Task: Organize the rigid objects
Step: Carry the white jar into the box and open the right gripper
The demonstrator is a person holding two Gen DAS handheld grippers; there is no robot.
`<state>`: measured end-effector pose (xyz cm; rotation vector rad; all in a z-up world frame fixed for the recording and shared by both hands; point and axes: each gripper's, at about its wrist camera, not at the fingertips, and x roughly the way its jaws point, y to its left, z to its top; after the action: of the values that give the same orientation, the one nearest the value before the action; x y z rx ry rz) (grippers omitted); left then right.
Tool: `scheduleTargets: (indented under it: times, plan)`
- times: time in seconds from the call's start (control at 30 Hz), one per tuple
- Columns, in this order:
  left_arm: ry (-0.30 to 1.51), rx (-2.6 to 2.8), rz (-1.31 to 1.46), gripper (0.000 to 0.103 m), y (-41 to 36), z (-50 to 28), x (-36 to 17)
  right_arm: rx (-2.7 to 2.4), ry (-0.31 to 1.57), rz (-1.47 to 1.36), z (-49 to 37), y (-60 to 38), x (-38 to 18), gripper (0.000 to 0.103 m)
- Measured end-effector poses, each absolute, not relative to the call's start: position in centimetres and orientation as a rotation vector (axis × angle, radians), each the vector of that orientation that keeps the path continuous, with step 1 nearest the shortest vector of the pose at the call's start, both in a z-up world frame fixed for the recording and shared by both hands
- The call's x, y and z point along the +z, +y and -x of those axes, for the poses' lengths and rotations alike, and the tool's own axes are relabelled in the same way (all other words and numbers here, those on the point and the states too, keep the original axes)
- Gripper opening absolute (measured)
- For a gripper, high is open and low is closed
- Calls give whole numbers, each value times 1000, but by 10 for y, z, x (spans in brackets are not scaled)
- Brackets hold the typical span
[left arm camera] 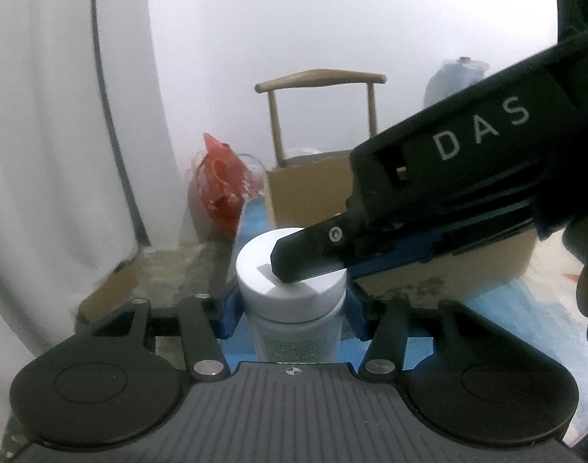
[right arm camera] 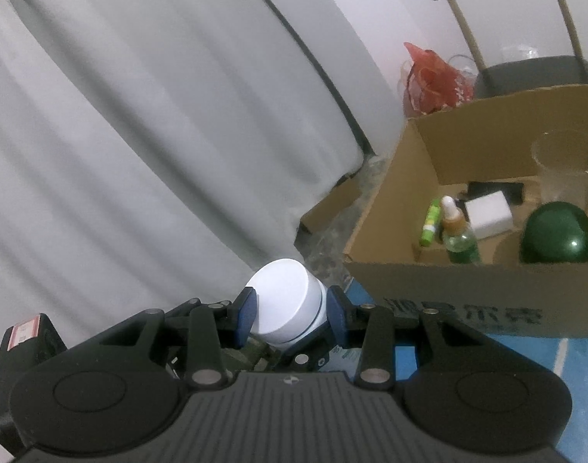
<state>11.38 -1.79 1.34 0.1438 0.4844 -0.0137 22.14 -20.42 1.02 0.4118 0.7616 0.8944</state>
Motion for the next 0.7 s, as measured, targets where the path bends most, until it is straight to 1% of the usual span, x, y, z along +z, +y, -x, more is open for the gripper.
scheduleTargets:
  times: [0.43, 0.7]
  plan:
    - [482, -335, -117, 53, -77, -105, -26, 628, 722, -483, -168, -291, -27, 44]
    - [491, -372, -178, 53, -94, -114, -35, 595, 728, -549, -172, -311, -46, 44]
